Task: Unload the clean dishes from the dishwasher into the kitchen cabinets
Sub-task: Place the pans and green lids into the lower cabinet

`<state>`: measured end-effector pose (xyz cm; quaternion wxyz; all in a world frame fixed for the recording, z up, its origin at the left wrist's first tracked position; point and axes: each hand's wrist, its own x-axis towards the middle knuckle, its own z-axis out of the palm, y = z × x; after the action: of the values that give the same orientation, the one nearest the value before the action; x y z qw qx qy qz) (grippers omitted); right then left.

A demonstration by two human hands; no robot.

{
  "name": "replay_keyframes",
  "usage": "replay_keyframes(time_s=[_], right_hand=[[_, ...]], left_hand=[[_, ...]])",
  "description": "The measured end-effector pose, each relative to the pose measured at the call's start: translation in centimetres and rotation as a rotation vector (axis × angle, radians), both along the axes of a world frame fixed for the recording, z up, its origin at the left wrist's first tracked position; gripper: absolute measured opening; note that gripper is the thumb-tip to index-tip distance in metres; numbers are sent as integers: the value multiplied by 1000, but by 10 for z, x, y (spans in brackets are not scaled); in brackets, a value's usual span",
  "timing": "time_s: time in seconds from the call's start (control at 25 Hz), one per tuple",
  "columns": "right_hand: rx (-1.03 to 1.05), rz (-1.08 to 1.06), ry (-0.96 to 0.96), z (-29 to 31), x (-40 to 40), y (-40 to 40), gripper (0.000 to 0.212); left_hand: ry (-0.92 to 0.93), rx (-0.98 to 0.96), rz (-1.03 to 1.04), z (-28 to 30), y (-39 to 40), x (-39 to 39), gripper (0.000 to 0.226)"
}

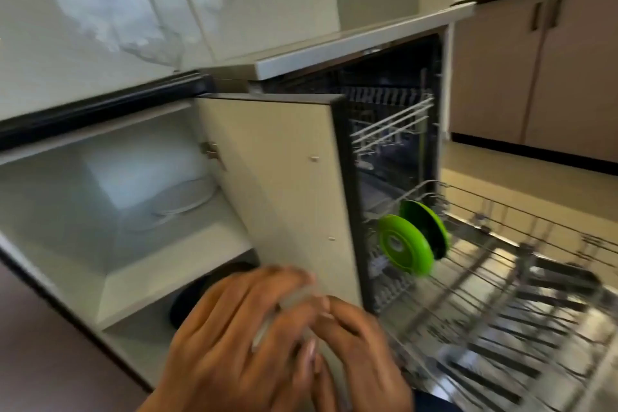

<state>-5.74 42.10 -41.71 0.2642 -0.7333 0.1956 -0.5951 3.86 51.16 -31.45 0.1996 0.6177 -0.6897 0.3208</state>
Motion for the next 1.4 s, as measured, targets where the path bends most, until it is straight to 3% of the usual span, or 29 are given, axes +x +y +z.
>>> replay_keyframes(time_s=[0.12,0.2,0.28,0.36,0.44,0.56,0.64,0.72,0.8,0.92,1.08,1.16,1.28,1.4], right_hand=[[-150,-118,-174,27,-100,-28,16],[-165,-193,-80,27,-127,-70,25],[-30,-295,43,10,-145,-113,29],[68,-373,118,-15,-157,-149,28],[123,-419,212,-42,-163,-181,28],[212,-428,395,-72,-154,-219,39],[249,-426,512,-84,-140,-247,50],[247,-443,600,-103,-126,-282,51],[276,-428,661,-125,-111,-316,52],[486,-314,568,-144,-78,-362,61],[663,-267,480,-159,-36,-407,63],[600,-252,482,-181,-20,-415,62],[525,-265,542,-206,-18,-411,28],[542,-309,510,-206,-23,-416,38]], left_hand=[[-52,-45,-231,11,-31,-67,8],[-162,12,-302,10,-78,-91,11],[-269,113,-272,2,-134,-112,13],[-241,233,-174,-18,-186,-124,15],[-114,332,-68,-55,-231,-126,16],[387,284,34,-115,-278,-117,27],[705,103,151,-149,-306,-108,44],[905,6,364,-178,-338,-100,69],[1086,49,543,-205,-367,-94,96],[1311,78,617,-234,-404,-83,117],[1404,108,602,-252,-427,-74,105],[1362,39,615,-263,-430,-71,104],[1301,-19,547,-281,-430,-67,111],[1283,-25,550,-284,-426,-73,108]])
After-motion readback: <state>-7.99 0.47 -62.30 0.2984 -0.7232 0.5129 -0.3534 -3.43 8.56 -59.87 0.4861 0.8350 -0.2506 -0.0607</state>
